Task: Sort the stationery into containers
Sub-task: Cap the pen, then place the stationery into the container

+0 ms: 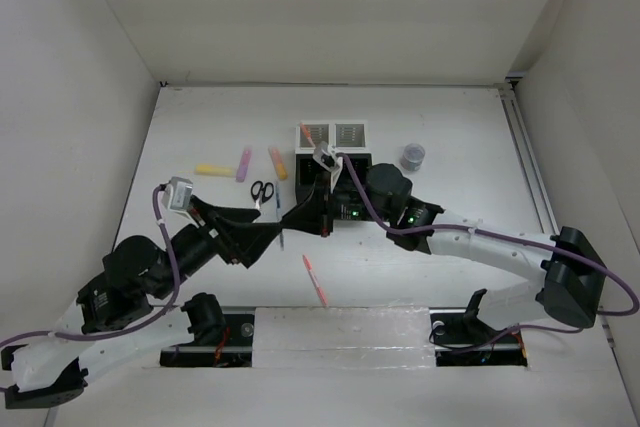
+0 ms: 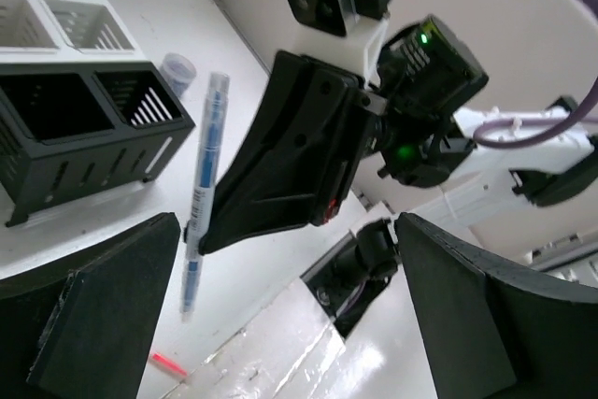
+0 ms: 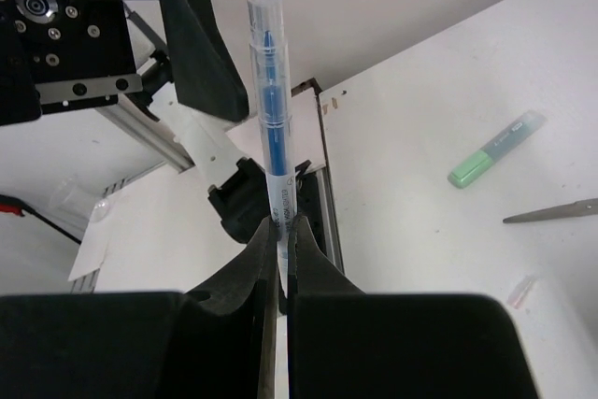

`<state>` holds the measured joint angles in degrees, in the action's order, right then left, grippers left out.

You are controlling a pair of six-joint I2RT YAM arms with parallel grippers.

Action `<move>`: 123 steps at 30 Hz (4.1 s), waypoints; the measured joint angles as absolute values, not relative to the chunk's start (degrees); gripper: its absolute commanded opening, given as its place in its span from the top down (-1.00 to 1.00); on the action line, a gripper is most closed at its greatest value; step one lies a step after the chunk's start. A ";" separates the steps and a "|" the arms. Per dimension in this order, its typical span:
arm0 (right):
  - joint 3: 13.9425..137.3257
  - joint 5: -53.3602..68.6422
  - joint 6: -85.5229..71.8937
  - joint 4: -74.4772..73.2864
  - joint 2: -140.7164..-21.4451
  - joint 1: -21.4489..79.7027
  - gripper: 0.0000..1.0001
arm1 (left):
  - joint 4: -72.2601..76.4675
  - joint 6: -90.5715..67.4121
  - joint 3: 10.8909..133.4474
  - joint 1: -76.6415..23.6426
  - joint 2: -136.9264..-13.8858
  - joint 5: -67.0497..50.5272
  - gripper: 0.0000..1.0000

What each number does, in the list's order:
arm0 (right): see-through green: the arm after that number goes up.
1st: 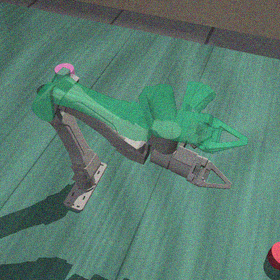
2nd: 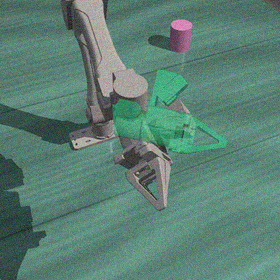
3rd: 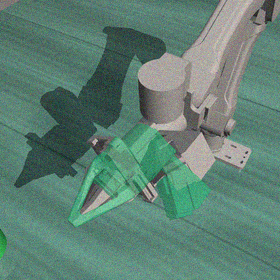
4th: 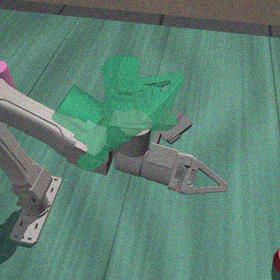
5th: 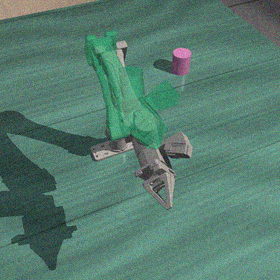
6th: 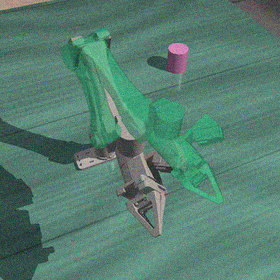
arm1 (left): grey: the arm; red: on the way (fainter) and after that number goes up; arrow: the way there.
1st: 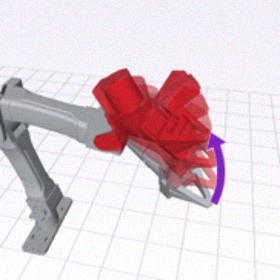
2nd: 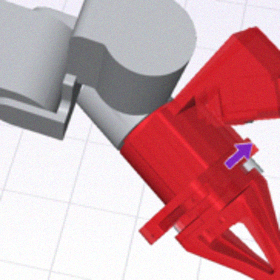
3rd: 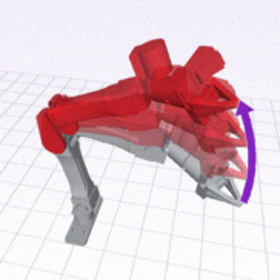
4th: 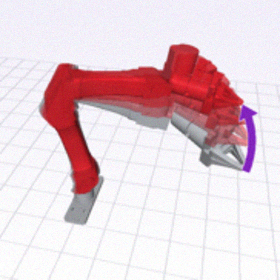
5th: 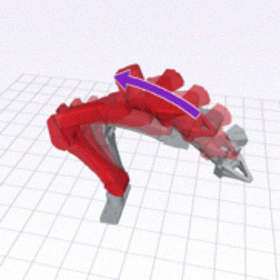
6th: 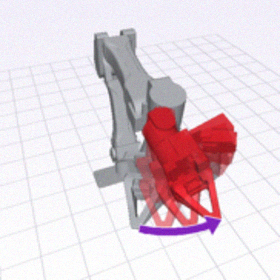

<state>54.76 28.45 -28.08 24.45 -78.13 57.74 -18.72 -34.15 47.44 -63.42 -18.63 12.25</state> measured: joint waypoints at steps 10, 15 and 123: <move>54.76 27.35 -27.07 24.34 -78.13 57.74 1.00 | -24.25 -39.35 49.78 -63.42 -15.75 24.73 -1.00; 54.76 26.52 -23.55 22.81 -78.00 57.74 1.00 | -27.51 -41.87 49.78 -63.42 -16.45 29.85 -1.00; 82.28 19.49 -2.55 21.96 -117.49 30.83 0.72 | -30.68 -39.44 47.72 -63.42 -11.29 30.46 -1.00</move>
